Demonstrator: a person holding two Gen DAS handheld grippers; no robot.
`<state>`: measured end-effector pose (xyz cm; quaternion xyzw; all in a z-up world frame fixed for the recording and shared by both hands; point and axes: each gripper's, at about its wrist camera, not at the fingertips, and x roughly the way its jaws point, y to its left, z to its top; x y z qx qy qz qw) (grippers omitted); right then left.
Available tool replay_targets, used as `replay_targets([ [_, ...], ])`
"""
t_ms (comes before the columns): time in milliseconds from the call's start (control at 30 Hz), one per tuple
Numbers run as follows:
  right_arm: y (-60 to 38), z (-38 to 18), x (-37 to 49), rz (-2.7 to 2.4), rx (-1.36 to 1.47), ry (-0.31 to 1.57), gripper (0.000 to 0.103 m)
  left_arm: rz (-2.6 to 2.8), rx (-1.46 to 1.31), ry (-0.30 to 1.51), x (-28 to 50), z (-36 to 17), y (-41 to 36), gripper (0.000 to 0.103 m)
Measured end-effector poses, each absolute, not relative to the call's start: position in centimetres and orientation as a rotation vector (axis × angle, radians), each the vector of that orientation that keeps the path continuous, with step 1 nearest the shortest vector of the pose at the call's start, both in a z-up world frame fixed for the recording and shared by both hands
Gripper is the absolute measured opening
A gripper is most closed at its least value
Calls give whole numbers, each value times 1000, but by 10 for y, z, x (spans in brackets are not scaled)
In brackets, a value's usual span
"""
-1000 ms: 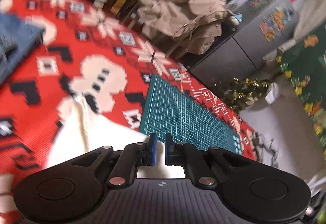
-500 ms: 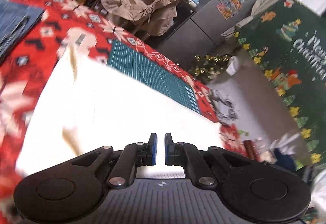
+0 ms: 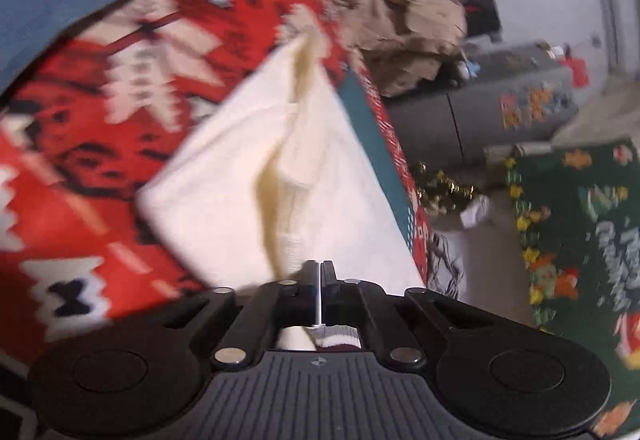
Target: Fold clothes
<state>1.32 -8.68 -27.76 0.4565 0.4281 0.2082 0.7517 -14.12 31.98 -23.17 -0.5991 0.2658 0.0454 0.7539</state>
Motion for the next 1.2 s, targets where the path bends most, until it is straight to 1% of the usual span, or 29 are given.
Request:
replay_targets([
  [33, -89, -280, 14, 445, 1015, 937, 3, 99, -1330, 571, -144, -234, 322, 3],
  [300, -107, -287, 23, 375, 1084, 896, 3, 163, -1331, 517, -161, -228, 331, 3],
  [367, -112, -288, 26, 353, 1099, 877, 6, 163, -1338, 488, -163, -227, 334, 3],
  [400, -113, -287, 26, 344, 1100, 866, 11, 158, -1344, 471, -165, -226, 335, 3],
  [533, -111, -285, 26, 383, 1100, 854, 11, 82, -1380, 428, -164, -225, 332, 3],
  [633, -103, -286, 26, 410, 1080, 875, 11, 30, -1389, 458, -155, -227, 324, 3],
  [800, -90, -288, 25, 453, 1046, 911, 11, 27, -1334, 570, -138, -236, 310, 3],
  [933, -85, -290, 24, 478, 1032, 932, 11, 29, -1361, 571, -141, -241, 307, 3],
  [1100, -86, -289, 21, 485, 1018, 935, 11, 40, -1319, 581, -147, -235, 307, 3],
  [1200, -92, -289, 21, 465, 1033, 920, 10, 97, -1313, 549, -155, -234, 313, 3],
])
